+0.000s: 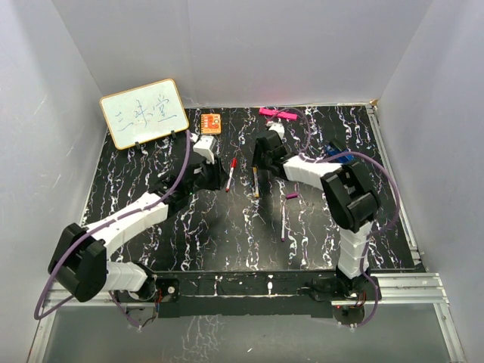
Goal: Insert the pens into the pen caps
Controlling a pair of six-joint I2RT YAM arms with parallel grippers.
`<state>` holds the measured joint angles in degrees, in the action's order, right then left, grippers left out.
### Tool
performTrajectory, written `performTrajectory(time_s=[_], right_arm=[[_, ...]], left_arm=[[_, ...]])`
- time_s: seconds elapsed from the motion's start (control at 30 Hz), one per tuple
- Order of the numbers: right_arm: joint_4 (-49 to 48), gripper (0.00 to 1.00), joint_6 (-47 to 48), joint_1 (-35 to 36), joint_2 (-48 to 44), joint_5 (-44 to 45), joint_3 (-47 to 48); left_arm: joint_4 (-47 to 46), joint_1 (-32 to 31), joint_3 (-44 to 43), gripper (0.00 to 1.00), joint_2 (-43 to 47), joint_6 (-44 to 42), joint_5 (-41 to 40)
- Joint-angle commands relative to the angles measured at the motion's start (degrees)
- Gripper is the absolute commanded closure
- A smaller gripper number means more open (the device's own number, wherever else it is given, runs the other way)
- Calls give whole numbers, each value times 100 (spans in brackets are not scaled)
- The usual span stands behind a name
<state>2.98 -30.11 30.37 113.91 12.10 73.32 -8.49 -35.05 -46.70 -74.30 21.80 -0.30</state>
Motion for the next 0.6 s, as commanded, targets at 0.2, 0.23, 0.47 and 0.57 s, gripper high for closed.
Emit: performTrajectory(time_s=[0.2, 0.23, 0.47, 0.57], right_arm=[[-87, 61, 84, -214, -2280, 1261, -923], [-81, 60, 84, -228, -2436, 1380, -1024], [-22, 56, 110, -292, -3524, 1957, -1638], [-1, 55, 74, -310, -3835, 1985, -1818]], left_arm=[[535, -866, -399, 62, -635, -293, 630], [525, -949, -446, 62, -775, -269, 695], [1179, -1758, -1332, 60, -1895, -457, 677], [1459, -2106, -1717, 56, -2352, -463, 421]])
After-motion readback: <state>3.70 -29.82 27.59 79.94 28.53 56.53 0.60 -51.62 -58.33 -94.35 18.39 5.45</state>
